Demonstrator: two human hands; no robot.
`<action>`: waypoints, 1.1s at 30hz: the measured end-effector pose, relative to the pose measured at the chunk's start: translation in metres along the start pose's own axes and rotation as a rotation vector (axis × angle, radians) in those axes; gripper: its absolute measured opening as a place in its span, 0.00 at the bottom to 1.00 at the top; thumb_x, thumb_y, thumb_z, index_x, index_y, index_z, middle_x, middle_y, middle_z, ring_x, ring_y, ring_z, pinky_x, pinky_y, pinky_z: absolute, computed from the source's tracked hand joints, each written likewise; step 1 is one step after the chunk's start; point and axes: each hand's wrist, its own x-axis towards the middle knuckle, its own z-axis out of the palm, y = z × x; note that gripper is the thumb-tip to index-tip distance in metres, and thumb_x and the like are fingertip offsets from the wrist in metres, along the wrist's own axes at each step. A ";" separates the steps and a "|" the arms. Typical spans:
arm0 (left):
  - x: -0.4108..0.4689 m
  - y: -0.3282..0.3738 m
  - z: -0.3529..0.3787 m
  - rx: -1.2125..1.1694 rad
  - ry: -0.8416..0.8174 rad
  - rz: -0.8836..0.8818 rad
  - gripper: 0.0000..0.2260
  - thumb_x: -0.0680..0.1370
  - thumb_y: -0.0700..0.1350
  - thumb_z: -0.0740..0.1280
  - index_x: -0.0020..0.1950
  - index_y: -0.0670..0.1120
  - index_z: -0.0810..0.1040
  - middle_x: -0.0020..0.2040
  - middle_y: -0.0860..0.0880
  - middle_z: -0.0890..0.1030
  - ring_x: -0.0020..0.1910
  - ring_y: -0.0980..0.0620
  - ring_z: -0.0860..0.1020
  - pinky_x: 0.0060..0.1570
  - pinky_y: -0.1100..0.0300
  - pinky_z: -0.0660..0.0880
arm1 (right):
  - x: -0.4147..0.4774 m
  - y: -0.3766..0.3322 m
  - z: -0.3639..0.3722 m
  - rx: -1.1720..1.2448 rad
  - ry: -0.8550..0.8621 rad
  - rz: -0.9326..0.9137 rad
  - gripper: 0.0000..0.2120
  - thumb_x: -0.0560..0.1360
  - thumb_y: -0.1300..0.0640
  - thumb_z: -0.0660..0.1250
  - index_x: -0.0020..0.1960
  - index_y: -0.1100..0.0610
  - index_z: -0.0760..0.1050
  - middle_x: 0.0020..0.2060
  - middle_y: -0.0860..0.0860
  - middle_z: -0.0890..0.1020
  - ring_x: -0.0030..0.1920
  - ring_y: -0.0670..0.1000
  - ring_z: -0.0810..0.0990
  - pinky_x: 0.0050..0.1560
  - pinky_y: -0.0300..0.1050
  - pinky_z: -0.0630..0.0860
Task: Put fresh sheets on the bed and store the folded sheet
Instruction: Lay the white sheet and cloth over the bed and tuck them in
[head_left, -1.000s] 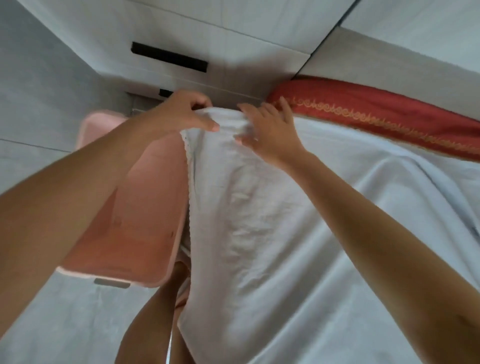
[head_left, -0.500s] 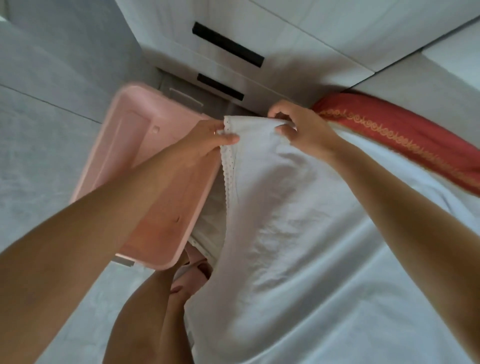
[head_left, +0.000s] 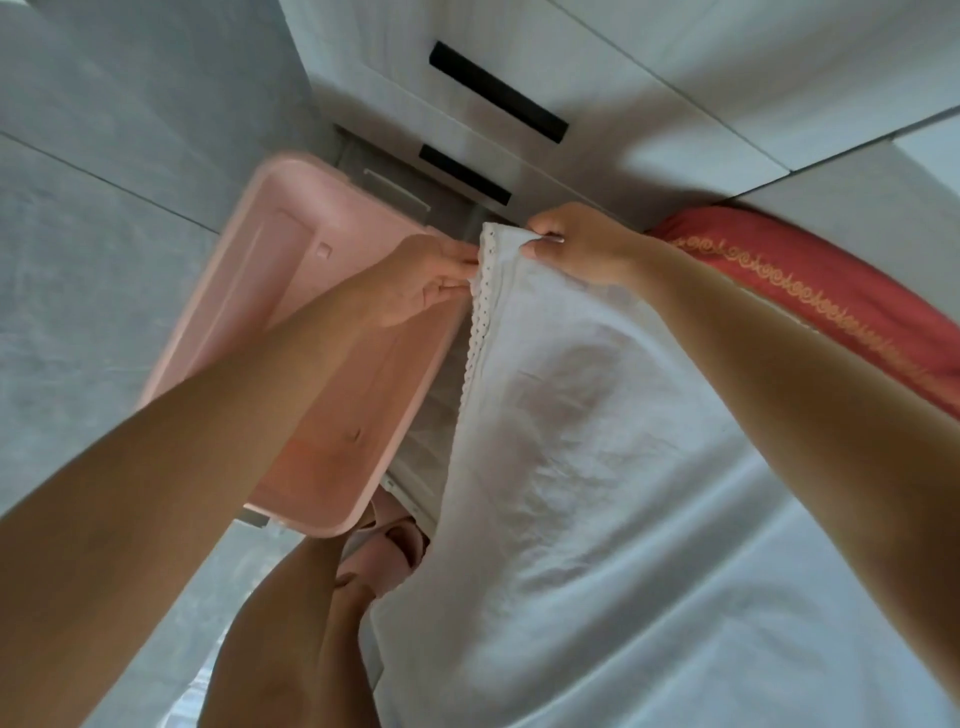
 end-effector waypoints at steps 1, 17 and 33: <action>0.000 0.000 -0.004 0.077 -0.016 -0.004 0.17 0.75 0.28 0.63 0.63 0.35 0.73 0.57 0.43 0.80 0.54 0.52 0.80 0.59 0.60 0.75 | -0.001 0.000 0.000 0.020 0.015 0.001 0.12 0.80 0.55 0.60 0.37 0.53 0.71 0.32 0.47 0.73 0.37 0.50 0.73 0.35 0.41 0.67; 0.021 0.034 0.005 0.234 0.336 0.214 0.09 0.71 0.33 0.71 0.39 0.47 0.79 0.37 0.50 0.81 0.33 0.58 0.79 0.35 0.67 0.77 | 0.000 -0.028 -0.002 0.082 0.015 -0.108 0.14 0.77 0.59 0.63 0.32 0.58 0.70 0.23 0.44 0.68 0.24 0.43 0.65 0.29 0.37 0.59; 0.010 -0.006 0.032 -0.047 0.284 0.085 0.07 0.73 0.47 0.59 0.39 0.50 0.76 0.35 0.54 0.79 0.38 0.54 0.76 0.41 0.60 0.72 | 0.029 -0.013 0.016 0.261 0.310 0.046 0.17 0.76 0.58 0.66 0.29 0.53 0.69 0.22 0.44 0.66 0.22 0.39 0.67 0.27 0.27 0.62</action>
